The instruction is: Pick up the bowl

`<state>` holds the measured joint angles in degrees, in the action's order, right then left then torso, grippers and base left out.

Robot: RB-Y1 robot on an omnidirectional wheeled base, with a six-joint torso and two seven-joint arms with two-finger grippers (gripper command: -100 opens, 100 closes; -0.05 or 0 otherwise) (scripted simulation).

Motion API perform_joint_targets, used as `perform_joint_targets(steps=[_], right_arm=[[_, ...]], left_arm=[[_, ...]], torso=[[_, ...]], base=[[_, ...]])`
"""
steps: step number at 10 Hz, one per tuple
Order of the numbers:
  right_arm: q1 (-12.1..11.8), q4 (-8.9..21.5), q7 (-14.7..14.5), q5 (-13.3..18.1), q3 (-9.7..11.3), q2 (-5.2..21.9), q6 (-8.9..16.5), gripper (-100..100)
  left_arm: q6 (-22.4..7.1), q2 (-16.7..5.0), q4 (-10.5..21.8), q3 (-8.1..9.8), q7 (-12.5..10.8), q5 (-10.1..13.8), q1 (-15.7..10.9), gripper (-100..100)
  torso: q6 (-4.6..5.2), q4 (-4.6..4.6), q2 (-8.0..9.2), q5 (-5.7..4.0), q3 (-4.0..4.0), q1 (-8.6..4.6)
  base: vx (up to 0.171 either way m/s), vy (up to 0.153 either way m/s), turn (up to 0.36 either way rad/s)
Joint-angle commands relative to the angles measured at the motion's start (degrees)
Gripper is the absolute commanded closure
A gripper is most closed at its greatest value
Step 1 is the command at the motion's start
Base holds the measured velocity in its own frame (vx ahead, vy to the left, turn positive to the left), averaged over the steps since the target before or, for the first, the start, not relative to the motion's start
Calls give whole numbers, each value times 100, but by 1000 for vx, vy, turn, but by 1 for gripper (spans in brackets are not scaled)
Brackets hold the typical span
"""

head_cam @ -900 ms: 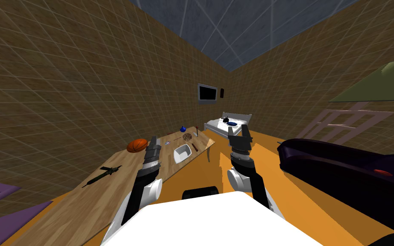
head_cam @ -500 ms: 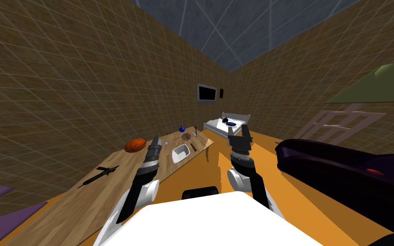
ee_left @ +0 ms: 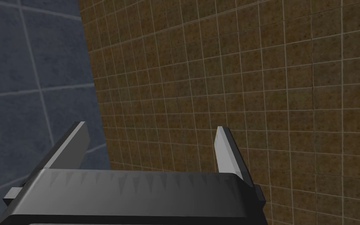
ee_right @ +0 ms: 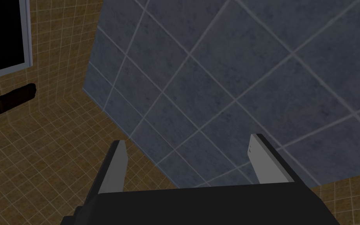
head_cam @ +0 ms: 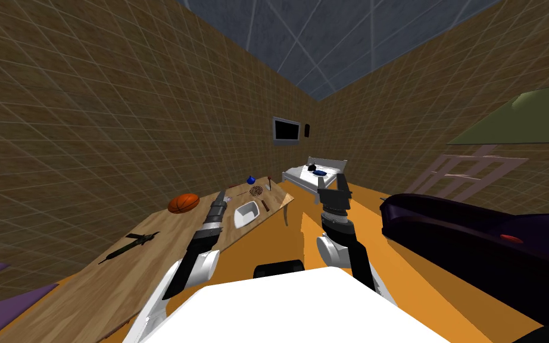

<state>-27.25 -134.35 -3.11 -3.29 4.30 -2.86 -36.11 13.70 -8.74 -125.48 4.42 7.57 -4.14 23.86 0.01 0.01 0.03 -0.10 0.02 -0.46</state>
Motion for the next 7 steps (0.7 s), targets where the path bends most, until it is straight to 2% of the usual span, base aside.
perform_joint_targets(steps=[1,2,3,4,5,6,7], right_arm=[[0,0,0,0,0,0,0,0],[0,0,0,0,0,0,0,0],[0,0,0,0,0,0,0,0],[0,0,0,0,0,1,0,0],[0,0,0,0,0,0,0,0],[0,0,0,0,-1,1,0,0],[0,0,0,0,0,0,0,0]], left_arm=[[-242,-75,38,24,-29,45,-41,-100],[-447,-160,105,44,-56,110,-96,-100],[-506,-160,105,44,-56,110,-96,-100],[-730,-231,178,66,-85,179,-158,-100],[-785,-231,178,66,-85,179,-158,-100],[-1011,-291,259,89,-115,251,-227,-100],[-1075,-291,259,89,-115,251,-227,-100]], torso=[[0,0,0,0,0,0],[0,0,-1,1,0,9],[0,0,-2,1,-1,7],[0,0,-3,3,-2,17],[0,-1,-5,3,-3,13],[0,-1,-6,3,-3,19],[-1,-1,-5,3,-3,17]], base=[[-9,-95,6],[-5,-100,-8],[-1,-75,3],[3,-88,-5],[4,-73,4],[4,-79,-1],[-3,-84,6]])
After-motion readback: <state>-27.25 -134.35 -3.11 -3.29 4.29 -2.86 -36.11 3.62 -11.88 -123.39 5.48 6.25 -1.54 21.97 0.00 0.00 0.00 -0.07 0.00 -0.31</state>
